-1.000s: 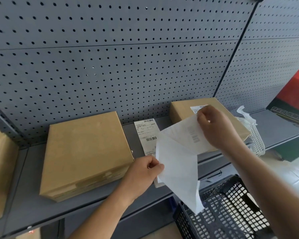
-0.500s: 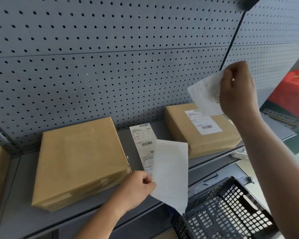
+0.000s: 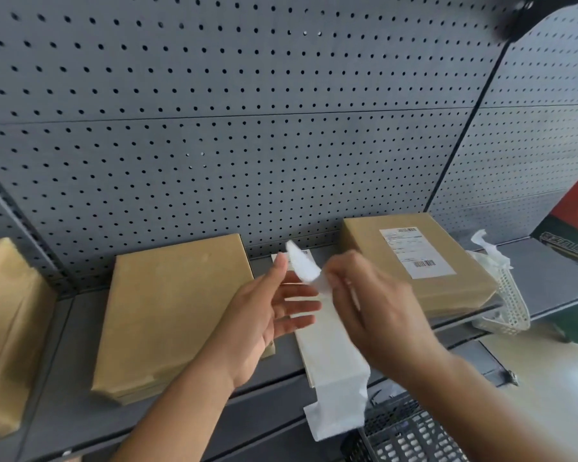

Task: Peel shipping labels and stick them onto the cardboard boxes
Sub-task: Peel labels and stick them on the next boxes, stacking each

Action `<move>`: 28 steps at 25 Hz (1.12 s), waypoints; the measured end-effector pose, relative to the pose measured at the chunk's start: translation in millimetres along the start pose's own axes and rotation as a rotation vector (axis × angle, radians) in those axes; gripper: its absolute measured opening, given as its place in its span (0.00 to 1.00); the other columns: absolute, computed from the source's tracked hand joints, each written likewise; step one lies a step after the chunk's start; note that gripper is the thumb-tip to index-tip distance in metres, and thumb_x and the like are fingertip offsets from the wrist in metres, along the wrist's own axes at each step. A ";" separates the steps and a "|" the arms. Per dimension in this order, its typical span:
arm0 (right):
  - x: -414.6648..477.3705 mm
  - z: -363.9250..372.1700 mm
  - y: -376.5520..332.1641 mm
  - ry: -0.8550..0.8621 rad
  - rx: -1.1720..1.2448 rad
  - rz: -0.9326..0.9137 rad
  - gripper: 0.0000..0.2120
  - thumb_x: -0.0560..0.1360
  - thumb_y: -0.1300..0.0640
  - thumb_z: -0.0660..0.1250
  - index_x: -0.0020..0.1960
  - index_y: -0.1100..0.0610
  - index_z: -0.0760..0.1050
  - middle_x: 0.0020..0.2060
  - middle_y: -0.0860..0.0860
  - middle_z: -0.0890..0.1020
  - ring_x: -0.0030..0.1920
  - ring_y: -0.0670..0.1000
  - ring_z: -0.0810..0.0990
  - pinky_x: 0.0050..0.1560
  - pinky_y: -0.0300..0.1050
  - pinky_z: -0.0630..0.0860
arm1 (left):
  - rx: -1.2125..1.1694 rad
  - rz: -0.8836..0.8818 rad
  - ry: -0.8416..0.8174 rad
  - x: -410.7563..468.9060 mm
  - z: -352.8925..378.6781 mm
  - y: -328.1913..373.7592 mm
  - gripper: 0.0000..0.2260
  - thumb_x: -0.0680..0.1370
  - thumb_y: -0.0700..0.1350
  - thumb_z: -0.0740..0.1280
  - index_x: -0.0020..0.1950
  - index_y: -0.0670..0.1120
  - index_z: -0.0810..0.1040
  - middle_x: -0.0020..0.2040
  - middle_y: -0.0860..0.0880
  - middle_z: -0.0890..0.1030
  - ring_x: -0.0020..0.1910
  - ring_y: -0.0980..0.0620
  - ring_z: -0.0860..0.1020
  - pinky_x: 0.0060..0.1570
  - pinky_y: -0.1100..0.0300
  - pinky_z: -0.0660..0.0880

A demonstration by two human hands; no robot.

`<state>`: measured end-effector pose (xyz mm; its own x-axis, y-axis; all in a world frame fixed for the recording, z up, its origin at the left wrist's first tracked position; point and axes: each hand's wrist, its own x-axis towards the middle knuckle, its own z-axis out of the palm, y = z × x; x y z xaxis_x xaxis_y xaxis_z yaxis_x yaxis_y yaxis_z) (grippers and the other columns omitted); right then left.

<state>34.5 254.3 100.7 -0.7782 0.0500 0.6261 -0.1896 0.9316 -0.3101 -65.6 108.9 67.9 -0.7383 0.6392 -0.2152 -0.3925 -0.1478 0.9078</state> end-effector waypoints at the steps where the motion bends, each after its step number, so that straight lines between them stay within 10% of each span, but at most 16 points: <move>1: -3.3 7.4 -3.5 -0.032 -0.002 -0.061 0.02 0.81 0.55 0.58 0.51 0.52 0.69 0.40 0.47 0.78 0.33 0.49 0.75 0.28 0.50 0.74 | 0.001 0.001 -0.008 -1.4 -0.7 3.2 0.22 0.83 0.57 0.60 0.62 0.41 0.82 0.53 0.41 0.87 0.48 0.47 0.85 0.53 0.49 0.82; 6: -12.1 30.0 -9.5 -0.198 0.135 -0.135 0.08 0.82 0.52 0.62 0.53 0.54 0.77 0.47 0.45 0.79 0.44 0.48 0.79 0.38 0.47 0.77 | 0.077 0.047 0.139 -6.8 -17.7 4.3 0.10 0.83 0.45 0.65 0.61 0.46 0.84 0.54 0.45 0.88 0.48 0.48 0.84 0.49 0.52 0.81; 11: 8.0 48.7 3.8 -0.033 0.428 0.271 0.08 0.80 0.52 0.64 0.57 0.52 0.77 0.53 0.43 0.79 0.56 0.44 0.79 0.54 0.39 0.77 | 0.035 0.066 0.332 -11.8 -42.4 10.4 0.08 0.82 0.42 0.67 0.57 0.41 0.82 0.50 0.43 0.89 0.51 0.41 0.86 0.59 0.39 0.79; 15: 37.5 70.8 0.0 -0.281 0.742 0.739 0.08 0.80 0.50 0.65 0.56 0.49 0.80 0.49 0.45 0.85 0.50 0.47 0.83 0.47 0.44 0.81 | 0.041 0.089 0.379 -15.3 -64.9 17.1 0.07 0.82 0.42 0.68 0.56 0.43 0.83 0.50 0.46 0.89 0.51 0.45 0.86 0.57 0.44 0.79; 21: 69.0 108.5 -21.8 -0.357 0.822 0.775 0.10 0.79 0.54 0.68 0.45 0.60 0.82 0.41 0.57 0.86 0.35 0.51 0.79 0.38 0.46 0.76 | 0.265 0.171 0.514 -20.2 -109.1 24.9 0.06 0.82 0.44 0.68 0.51 0.46 0.85 0.48 0.51 0.89 0.49 0.51 0.87 0.53 0.46 0.83; 28: 83.7 153.9 -33.0 -0.450 0.788 0.727 0.09 0.78 0.57 0.70 0.42 0.61 0.82 0.30 0.48 0.81 0.29 0.46 0.75 0.31 0.37 0.73 | 0.670 0.204 0.624 -18.6 -164.1 29.8 0.05 0.80 0.47 0.71 0.49 0.53 0.87 0.44 0.57 0.88 0.43 0.61 0.85 0.43 0.59 0.80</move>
<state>-116.5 172.3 53.2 -0.9690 0.2011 -0.1435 0.1917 0.2456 -0.9502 -153.5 -31.3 39.9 -0.9950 0.1000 -0.0073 0.0311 0.3771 0.9256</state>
